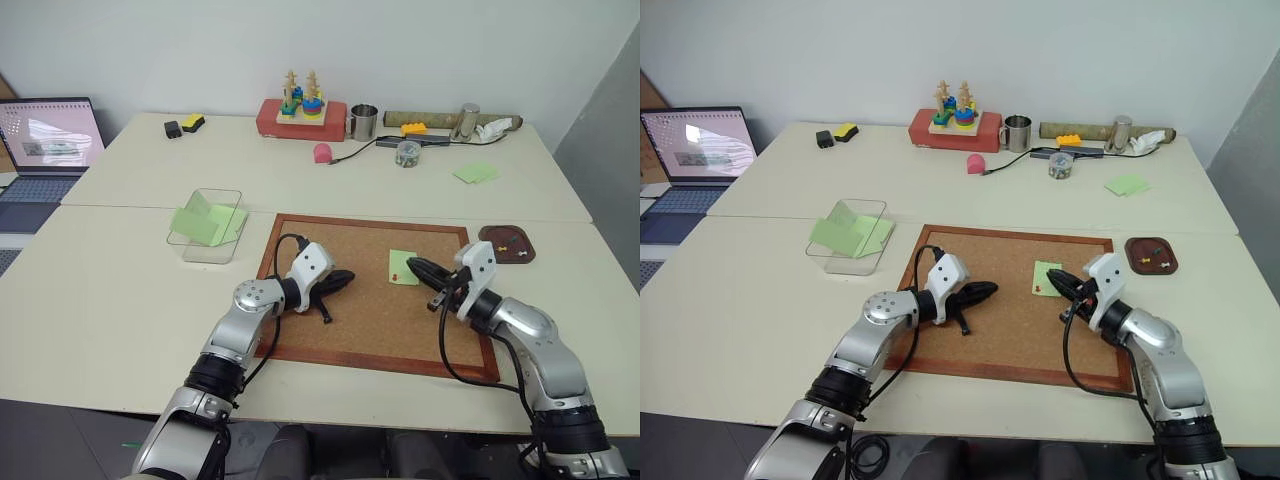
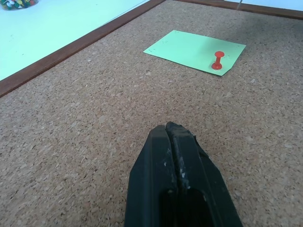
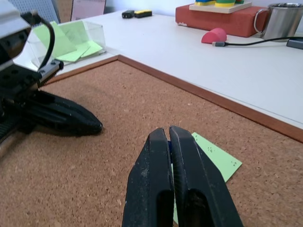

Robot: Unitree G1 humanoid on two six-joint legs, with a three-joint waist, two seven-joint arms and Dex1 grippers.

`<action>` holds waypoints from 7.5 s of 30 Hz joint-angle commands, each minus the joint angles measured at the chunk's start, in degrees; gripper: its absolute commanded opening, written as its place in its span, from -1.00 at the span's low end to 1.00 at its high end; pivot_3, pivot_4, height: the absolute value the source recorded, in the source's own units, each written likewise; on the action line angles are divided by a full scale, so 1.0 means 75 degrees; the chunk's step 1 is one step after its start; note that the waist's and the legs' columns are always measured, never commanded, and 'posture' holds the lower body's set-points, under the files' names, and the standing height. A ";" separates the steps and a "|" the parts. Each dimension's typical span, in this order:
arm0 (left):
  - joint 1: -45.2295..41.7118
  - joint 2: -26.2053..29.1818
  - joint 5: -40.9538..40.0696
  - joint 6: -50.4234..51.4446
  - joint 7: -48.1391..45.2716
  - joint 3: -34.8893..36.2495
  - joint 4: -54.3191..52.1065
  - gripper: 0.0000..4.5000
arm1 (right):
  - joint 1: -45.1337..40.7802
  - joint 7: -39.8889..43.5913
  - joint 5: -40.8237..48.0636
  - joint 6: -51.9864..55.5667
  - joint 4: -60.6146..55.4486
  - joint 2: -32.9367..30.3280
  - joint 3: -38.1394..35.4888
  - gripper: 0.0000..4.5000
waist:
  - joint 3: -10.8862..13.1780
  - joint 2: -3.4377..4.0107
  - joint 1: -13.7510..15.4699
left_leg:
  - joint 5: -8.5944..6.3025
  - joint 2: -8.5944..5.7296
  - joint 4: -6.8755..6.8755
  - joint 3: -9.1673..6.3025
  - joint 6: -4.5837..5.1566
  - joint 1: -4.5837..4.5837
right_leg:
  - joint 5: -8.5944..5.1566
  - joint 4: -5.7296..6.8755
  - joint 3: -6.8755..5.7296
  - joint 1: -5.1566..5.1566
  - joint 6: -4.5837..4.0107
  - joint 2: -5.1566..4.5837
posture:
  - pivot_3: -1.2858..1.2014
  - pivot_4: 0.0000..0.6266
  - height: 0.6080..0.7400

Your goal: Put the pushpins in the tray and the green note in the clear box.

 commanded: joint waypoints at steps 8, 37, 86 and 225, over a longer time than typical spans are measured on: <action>0.0164 -0.0008 0.0297 0.0208 0.0153 -0.0207 0.0472 -1.00 | -0.1025 -0.1589 -0.0616 -0.0560 0.0984 -0.0266 -0.1419 -0.98 | 0.0000 0.0000 0.0012 | 0.0000 -0.0002 -0.0001 0.0001 0.0000 0.0000 | 0.0000 -0.0006 -0.0002 0.0002 0.0001 -0.0004 | 0.03 -0.52 1.00; 0.0164 0.0043 0.0271 0.0248 0.0160 -0.0161 0.0404 -1.00 | -0.2006 -0.3763 -0.1435 -0.1146 0.3712 -0.0029 -0.1996 0.12 | -0.0001 0.0002 -0.0003 | 0.0001 -0.0004 -0.0004 0.0009 0.0002 0.0002 | 0.0002 -0.0003 0.0007 0.0002 -0.0001 -0.0003 | 0.03 -0.52 1.00; 0.0130 -0.0012 0.0327 0.0148 0.0182 -0.0222 0.0530 -1.00 | -0.0876 0.0474 -0.0930 -0.0430 0.1430 -0.0037 0.0852 -0.73 | 0.0004 -0.0007 0.0005 | -0.0001 0.0001 -0.0007 -0.0002 0.0000 -0.0005 | 0.0004 -0.0023 -0.0002 0.0000 0.0007 -0.0007 | 0.03 -0.52 1.00; -0.0316 -0.0927 -0.3742 0.3431 0.1154 0.1970 -0.2597 -1.00 | -0.1622 -0.3045 -0.3743 -0.1892 0.3723 -0.1391 -0.1125 0.69 | 0.0060 -0.0078 -0.0039 | 0.0012 -0.0005 0.0004 0.0013 -0.0045 -0.0124 | 0.0030 0.0025 0.0006 -0.0126 -0.0036 -0.0002 | 0.03 -0.52 1.00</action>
